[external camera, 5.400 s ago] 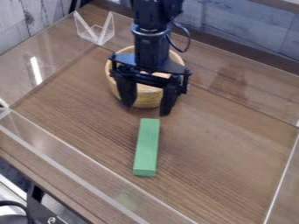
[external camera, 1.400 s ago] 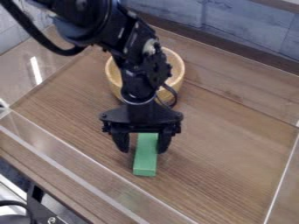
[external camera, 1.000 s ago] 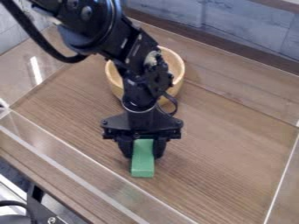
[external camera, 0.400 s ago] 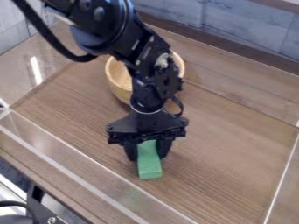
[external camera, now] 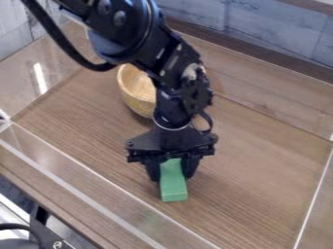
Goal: Put green stick into wooden bowl
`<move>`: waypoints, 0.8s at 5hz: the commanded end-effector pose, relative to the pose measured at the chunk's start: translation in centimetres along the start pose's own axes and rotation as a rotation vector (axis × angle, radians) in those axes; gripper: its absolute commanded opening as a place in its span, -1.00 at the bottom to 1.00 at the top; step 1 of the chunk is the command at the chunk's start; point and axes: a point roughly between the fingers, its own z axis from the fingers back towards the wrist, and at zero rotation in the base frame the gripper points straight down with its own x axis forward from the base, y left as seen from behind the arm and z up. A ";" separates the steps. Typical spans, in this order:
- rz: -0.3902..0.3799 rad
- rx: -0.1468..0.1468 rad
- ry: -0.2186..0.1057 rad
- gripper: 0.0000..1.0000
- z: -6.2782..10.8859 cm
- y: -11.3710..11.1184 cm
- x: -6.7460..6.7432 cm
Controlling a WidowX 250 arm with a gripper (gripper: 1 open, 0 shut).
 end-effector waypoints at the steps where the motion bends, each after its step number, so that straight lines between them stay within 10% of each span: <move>1: -0.066 -0.020 -0.006 -1.00 0.2 0.1 0.2; 4: -0.178 -0.024 0.010 -1.00 0.1 2.0 1.7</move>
